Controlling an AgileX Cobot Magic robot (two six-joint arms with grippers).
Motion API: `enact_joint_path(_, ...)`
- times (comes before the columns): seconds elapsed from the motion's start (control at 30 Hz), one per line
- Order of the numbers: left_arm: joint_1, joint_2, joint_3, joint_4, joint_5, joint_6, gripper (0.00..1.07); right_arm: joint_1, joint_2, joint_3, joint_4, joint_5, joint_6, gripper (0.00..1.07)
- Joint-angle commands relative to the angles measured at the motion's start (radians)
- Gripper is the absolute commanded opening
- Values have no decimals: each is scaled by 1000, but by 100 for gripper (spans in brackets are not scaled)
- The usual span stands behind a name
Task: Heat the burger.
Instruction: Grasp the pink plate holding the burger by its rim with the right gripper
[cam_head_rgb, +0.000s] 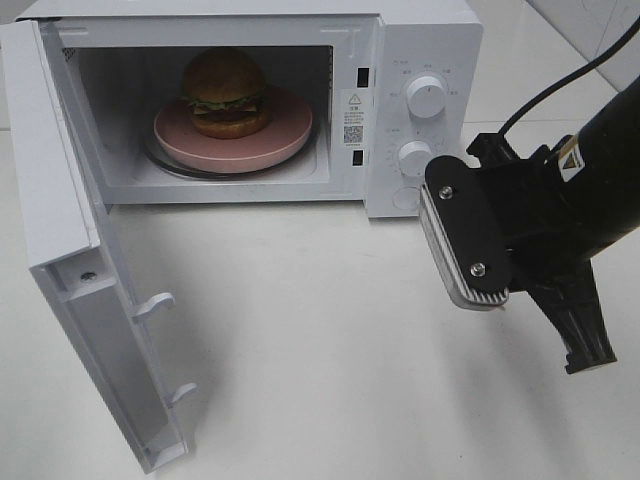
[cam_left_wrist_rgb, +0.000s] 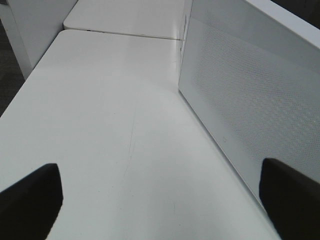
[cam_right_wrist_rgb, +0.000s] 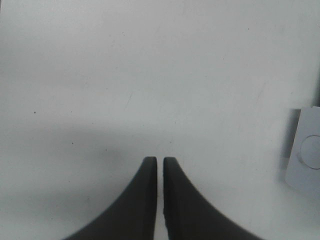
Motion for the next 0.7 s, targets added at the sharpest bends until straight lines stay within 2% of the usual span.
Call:
enact_joint_path(0.03,4,-19,5,-3,-5,-2,100,-4,-8,-2,-19,-7,-52,10)
enact_joint_path(0.23,4,-19,5,-3,-5,-2,100,-4,-7,-23,-52,-29,-47,23)
enact_joint_path(0.27,4,-19,5,-3,-5,-2,100,-4,-5,-44,-52,-29,-45,32)
enact_joint_path(0.3,4,-19,5,-3,-5,-2,100,-4,-5,-53,-52,-29,-41,36)
enact_joint_path(0.33,4,-19,5,-3,-5,-2,100,-4,-5,-53,-52,-29,-41,36)
enact_joint_path(0.37,4,-19,5,-3,-5,-2,100,-4,-5,-75,-52,-30,-39,49)
enact_joint_path(0.4,4,-19,5,-3,-5,-2,100,-4,-5,-83,-52,-30,-38,55)
enact_joint_path(0.43,4,-19,5,-3,-5,-2,100,-4,-5,-83,-52,-30,-38,55)
enact_joint_path(0.47,4,-19,5,-3,-5,-2,100,11,-4,-101,-54,-30,-25,68)
enact_joint_path(0.5,4,-19,5,-3,-5,-2,100,20,-1,-110,-63,-31,-12,76)
enact_joint_path(0.53,4,-19,5,-3,-5,-2,100,20,-1,-110,-63,-31,-12,76)
enact_joint_path(0.57,4,-19,5,-3,-5,-2,100,39,16,-125,-80,-33,29,87)
enact_joint_path(0.63,4,-19,5,-3,-5,-2,100,49,28,-135,-95,-37,57,91)
enact_joint_path(0.7,4,-19,5,-3,-5,-2,100,90,93,-181,-177,-48,166,94)
